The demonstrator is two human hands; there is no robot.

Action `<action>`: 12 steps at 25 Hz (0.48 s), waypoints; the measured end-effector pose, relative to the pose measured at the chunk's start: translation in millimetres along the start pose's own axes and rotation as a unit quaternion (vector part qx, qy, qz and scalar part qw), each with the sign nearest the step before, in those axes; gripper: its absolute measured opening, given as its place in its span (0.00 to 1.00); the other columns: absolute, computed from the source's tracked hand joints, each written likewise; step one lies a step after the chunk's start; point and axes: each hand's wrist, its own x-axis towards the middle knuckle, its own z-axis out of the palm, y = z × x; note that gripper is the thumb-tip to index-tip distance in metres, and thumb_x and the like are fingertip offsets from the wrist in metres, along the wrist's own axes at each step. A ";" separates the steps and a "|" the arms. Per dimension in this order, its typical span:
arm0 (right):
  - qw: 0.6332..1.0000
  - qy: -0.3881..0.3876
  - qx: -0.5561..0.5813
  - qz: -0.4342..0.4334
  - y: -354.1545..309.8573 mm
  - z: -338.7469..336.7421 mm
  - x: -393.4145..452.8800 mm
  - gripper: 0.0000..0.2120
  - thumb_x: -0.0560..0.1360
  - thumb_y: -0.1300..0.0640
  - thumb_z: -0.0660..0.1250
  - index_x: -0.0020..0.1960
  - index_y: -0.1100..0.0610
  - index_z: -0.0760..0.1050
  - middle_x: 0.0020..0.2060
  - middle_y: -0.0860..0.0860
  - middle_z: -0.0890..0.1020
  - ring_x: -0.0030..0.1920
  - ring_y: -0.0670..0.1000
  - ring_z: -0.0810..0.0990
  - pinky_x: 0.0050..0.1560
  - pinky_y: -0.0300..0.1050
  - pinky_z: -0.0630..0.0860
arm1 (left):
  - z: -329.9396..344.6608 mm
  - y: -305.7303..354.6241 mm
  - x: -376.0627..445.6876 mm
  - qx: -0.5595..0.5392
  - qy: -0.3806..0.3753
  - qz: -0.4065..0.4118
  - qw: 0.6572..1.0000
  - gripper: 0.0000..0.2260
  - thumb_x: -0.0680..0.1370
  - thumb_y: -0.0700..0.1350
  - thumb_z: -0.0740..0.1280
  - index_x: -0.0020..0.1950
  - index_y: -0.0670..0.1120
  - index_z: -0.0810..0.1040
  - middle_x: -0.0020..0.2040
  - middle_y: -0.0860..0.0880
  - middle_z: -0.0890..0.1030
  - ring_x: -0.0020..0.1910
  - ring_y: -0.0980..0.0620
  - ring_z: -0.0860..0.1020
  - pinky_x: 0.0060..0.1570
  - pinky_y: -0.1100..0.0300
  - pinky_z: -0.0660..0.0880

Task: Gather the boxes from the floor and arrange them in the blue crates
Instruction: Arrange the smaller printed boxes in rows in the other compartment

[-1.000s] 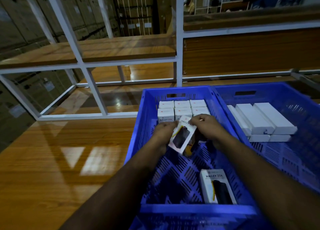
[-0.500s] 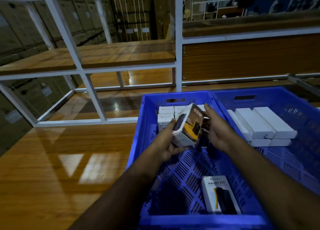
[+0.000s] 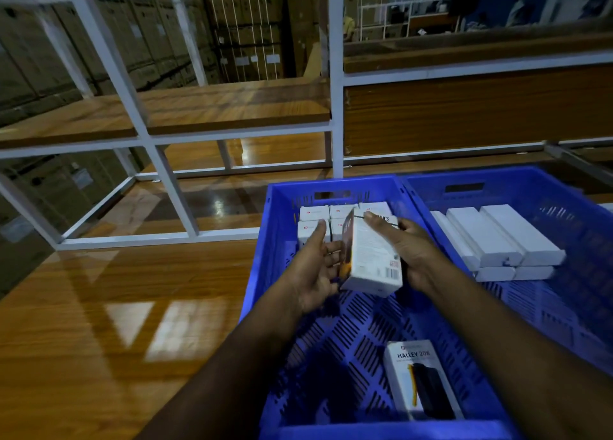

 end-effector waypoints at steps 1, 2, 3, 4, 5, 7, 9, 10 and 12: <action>1.000 0.014 -0.003 -0.013 1.2 -0.1 1.1 0.30 0.63 0.47 0.80 0.59 0.61 0.77 0.45 0.58 0.87 0.41 0.57 0.86 0.37 0.48 0.82 | -0.4 0.8 0.9 0.010 -0.005 0.002 1.000 0.28 0.79 0.67 0.58 0.61 0.45 0.80 0.52 0.47 0.85 0.55 0.47 0.81 0.49 0.52 0.77; 1.000 0.022 -0.003 -0.021 1.7 0.2 1.4 0.28 0.64 0.48 0.80 0.58 0.61 0.76 0.46 0.58 0.87 0.42 0.57 0.87 0.40 0.51 0.83 | 0.3 0.0 2.0 0.029 -0.011 0.008 0.999 0.29 0.78 0.68 0.60 0.62 0.45 0.80 0.51 0.48 0.86 0.55 0.48 0.82 0.50 0.52 0.77; 0.999 0.026 -0.006 -0.022 1.9 1.5 1.2 0.27 0.66 0.48 0.80 0.58 0.60 0.76 0.47 0.58 0.87 0.43 0.58 0.87 0.43 0.54 0.84 | 1.6 -2.1 2.8 0.046 -0.014 0.017 0.999 0.27 0.77 0.66 0.62 0.62 0.46 0.80 0.51 0.49 0.86 0.55 0.49 0.82 0.52 0.50 0.78; 0.999 0.027 -0.013 -0.018 1.9 2.6 0.9 0.27 0.67 0.47 0.79 0.58 0.61 0.76 0.47 0.58 0.87 0.44 0.59 0.87 0.46 0.57 0.84 | 2.9 -4.3 3.7 0.051 -0.016 0.027 0.998 0.25 0.76 0.64 0.66 0.63 0.47 0.80 0.53 0.48 0.86 0.57 0.48 0.82 0.57 0.47 0.78; 0.999 0.024 -0.021 -0.014 2.0 3.1 0.8 0.27 0.69 0.45 0.77 0.59 0.62 0.76 0.46 0.57 0.87 0.45 0.59 0.87 0.49 0.60 0.83 | 4.2 -6.3 4.4 0.047 -0.018 0.031 0.998 0.24 0.76 0.60 0.69 0.65 0.47 0.79 0.57 0.47 0.85 0.59 0.46 0.82 0.62 0.44 0.77; 1.000 0.014 -0.022 -0.012 1.8 3.1 1.5 0.28 0.71 0.43 0.74 0.60 0.63 0.76 0.46 0.57 0.87 0.46 0.59 0.87 0.51 0.60 0.83 | 5.1 -6.8 3.9 0.028 -0.019 0.037 0.999 0.22 0.76 0.55 0.70 0.67 0.47 0.78 0.60 0.45 0.84 0.62 0.45 0.81 0.66 0.42 0.74; 1.000 0.006 -0.013 -0.011 0.7 2.7 0.7 0.27 0.73 0.42 0.71 0.61 0.62 0.77 0.47 0.57 0.87 0.48 0.58 0.87 0.54 0.59 0.82 | 4.6 -6.2 4.4 0.021 -0.019 0.047 0.998 0.20 0.78 0.54 0.69 0.67 0.46 0.79 0.59 0.44 0.84 0.61 0.45 0.81 0.67 0.43 0.74; 1.000 0.003 -0.012 -0.013 -0.4 3.2 -0.7 0.26 0.75 0.40 0.69 0.61 0.61 0.78 0.48 0.56 0.87 0.48 0.58 0.86 0.55 0.58 0.82 | 4.5 -6.1 3.9 0.017 -0.018 0.050 0.998 0.20 0.78 0.54 0.69 0.67 0.47 0.79 0.59 0.45 0.84 0.61 0.45 0.82 0.66 0.44 0.75; 1.000 0.004 -0.015 -0.013 -3.1 4.8 -3.6 0.23 0.77 0.38 0.64 0.56 0.57 0.81 0.47 0.55 0.87 0.49 0.56 0.86 0.53 0.55 0.81 | 4.6 -4.7 1.5 0.008 -0.013 0.049 0.999 0.19 0.80 0.55 0.67 0.66 0.47 0.79 0.58 0.45 0.85 0.59 0.46 0.83 0.64 0.46 0.76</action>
